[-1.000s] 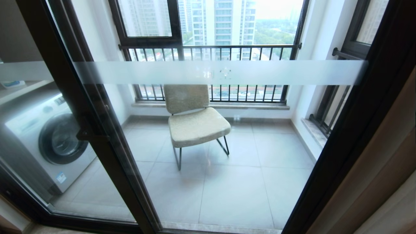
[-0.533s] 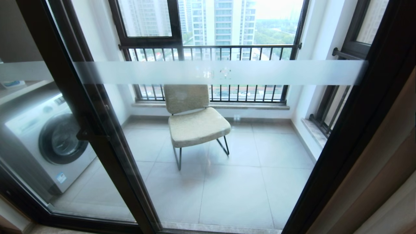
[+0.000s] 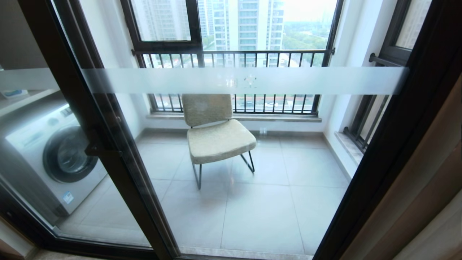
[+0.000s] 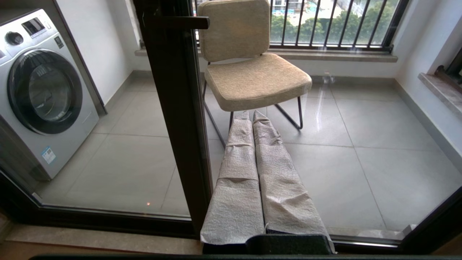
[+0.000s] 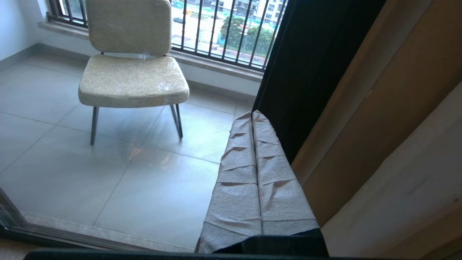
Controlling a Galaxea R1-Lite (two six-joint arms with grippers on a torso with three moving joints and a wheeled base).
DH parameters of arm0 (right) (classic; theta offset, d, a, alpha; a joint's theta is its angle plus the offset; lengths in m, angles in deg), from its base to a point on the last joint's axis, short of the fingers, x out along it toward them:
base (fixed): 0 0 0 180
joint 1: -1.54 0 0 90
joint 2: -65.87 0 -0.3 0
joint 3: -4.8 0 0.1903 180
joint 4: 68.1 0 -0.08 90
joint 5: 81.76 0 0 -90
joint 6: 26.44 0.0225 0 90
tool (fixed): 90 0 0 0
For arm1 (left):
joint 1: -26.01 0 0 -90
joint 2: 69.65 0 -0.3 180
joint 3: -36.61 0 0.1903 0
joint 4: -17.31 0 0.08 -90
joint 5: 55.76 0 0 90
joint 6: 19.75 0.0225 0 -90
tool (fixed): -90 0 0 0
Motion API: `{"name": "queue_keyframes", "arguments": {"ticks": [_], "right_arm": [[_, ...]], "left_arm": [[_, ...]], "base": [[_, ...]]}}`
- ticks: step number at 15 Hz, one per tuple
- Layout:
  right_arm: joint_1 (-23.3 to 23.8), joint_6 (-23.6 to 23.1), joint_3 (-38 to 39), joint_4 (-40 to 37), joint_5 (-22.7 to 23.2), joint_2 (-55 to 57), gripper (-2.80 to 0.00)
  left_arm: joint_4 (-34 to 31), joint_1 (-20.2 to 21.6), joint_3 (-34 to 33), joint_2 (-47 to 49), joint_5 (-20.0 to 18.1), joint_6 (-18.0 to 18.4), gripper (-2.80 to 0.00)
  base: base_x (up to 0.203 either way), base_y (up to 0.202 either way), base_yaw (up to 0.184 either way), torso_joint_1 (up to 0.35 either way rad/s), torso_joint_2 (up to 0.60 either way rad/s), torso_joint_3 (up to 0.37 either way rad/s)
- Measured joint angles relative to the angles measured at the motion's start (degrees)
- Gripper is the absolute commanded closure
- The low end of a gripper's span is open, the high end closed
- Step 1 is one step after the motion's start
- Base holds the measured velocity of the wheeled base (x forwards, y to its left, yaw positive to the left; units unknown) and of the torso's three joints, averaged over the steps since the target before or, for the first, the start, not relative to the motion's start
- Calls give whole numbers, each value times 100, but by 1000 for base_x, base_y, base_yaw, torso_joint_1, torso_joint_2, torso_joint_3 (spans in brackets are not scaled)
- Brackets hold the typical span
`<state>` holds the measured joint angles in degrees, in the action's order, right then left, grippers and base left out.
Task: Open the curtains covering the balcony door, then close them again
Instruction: Pull the inner curtains open on both sides
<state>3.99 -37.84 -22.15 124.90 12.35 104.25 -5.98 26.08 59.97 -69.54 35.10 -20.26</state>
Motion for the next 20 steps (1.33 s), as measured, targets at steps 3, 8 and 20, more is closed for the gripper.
{"name": "queue_keyframes", "arguments": {"ticks": [3,8,20], "right_arm": [[-125,298,267,-1216,-9,-974,0],[-379,457,348,-3091,-30,-2373,0],[-276,507,348,-3661,-39,-3827,0]], "left_arm": [[0,0,0,0,0,0,0],[0,0,0,0,0,0,0],[0,0,0,0,0,0,0]], "base": [[0,0,0,0,0,0],[0,0,0,0,0,0],[0,0,0,0,0,0]]}}
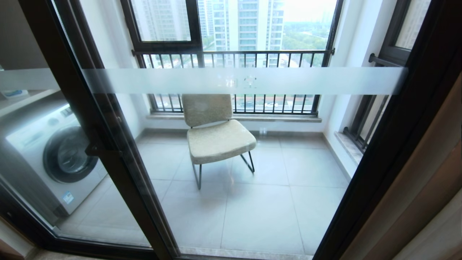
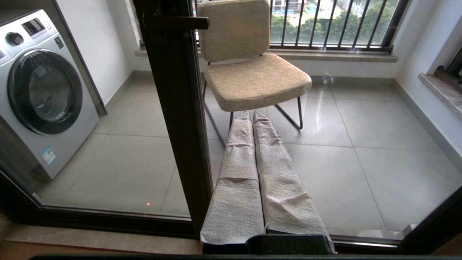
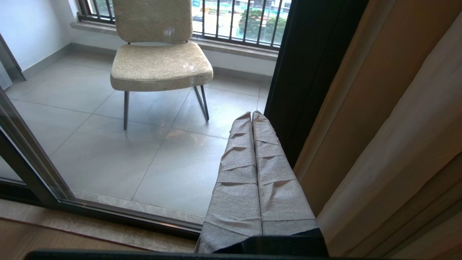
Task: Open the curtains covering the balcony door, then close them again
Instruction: Pull the inner curtains open on both sides, then close the inner curtains on both sides
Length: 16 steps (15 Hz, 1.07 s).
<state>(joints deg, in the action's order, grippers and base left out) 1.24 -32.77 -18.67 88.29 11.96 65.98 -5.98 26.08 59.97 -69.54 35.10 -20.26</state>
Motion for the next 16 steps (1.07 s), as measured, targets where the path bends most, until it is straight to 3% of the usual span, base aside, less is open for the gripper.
{"name": "queue_keyframes", "arguments": {"ticks": [16], "right_arm": [[-2,-4,0,0,2,-9,0]], "left_arm": [[0,0,0,-1,0,11,0]], "base": [[0,0,0,0,0,0]]}}
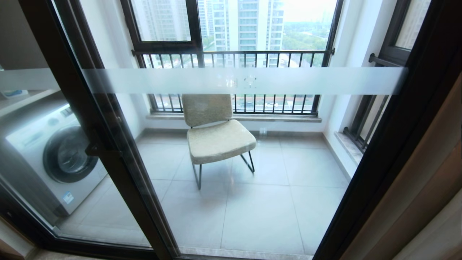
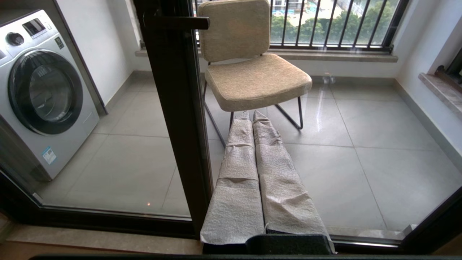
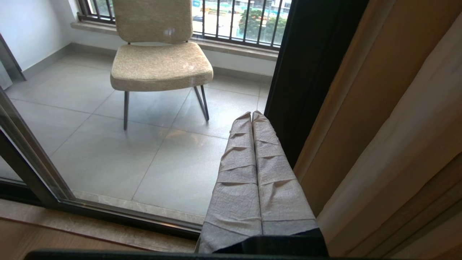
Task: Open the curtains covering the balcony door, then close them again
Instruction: Close the inner curtains on both sides
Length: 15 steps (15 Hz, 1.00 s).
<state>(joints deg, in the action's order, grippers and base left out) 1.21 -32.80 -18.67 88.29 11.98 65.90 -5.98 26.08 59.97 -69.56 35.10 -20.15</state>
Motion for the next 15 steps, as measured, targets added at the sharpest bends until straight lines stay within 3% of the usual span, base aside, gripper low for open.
{"name": "queue_keyframes", "arguments": {"ticks": [10,15], "right_arm": [[0,-48,-1,9,-2,0,0],[6,-629,0,51,-27,0,0]], "left_arm": [[-4,0,0,0,0,-1,0],[0,0,0,0,2,-1,0]], "base": [[0,0,0,0,0,0],[0,0,0,0,0,0]]}}
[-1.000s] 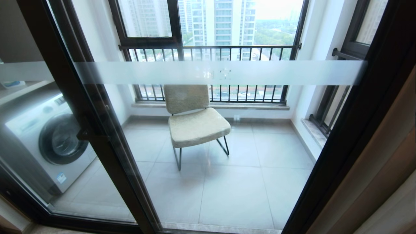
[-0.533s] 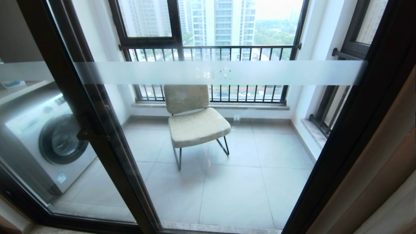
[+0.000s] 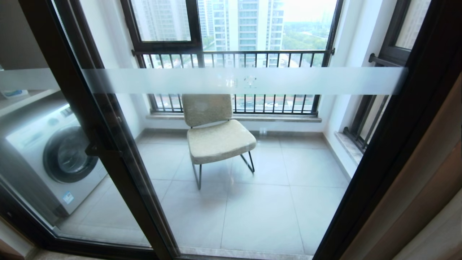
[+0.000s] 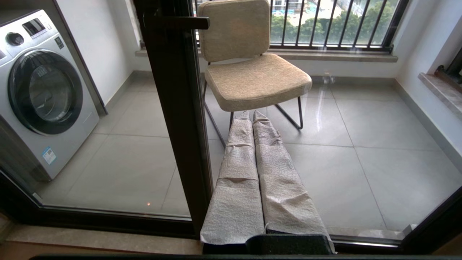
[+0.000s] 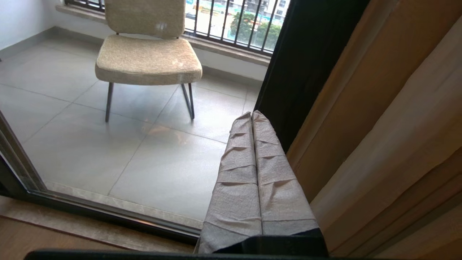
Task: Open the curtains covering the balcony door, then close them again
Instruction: Close the inner curtains on both sides
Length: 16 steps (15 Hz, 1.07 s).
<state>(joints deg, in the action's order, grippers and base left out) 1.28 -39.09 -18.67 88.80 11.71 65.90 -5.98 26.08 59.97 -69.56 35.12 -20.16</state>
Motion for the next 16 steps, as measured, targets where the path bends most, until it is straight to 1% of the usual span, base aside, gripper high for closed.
{"name": "queue_keyframes", "arguments": {"ticks": [3,6,8,11,14,16], "right_arm": [[2,-79,0,35,0,0,0],[2,4,-23,72,44,2,0],[0,77,-275,31,175,9,0],[-8,185,-1139,36,305,315,0],[-54,516,-2294,326,295,1227,0],[-81,789,-3206,638,165,2055,0]], "left_arm": [[0,0,0,0,0,0,0],[0,0,0,0,-2,0,0],[0,0,0,0,-2,0,0],[0,0,0,0,-2,0,0],[0,0,0,0,-1,1,0],[0,0,0,0,-2,0,0]], "base": [[0,0,0,0,0,0],[0,0,0,0,0,0],[0,0,0,0,0,0],[0,0,0,0,0,0],[0,0,0,0,0,0],[0,0,0,0,0,0]]}}
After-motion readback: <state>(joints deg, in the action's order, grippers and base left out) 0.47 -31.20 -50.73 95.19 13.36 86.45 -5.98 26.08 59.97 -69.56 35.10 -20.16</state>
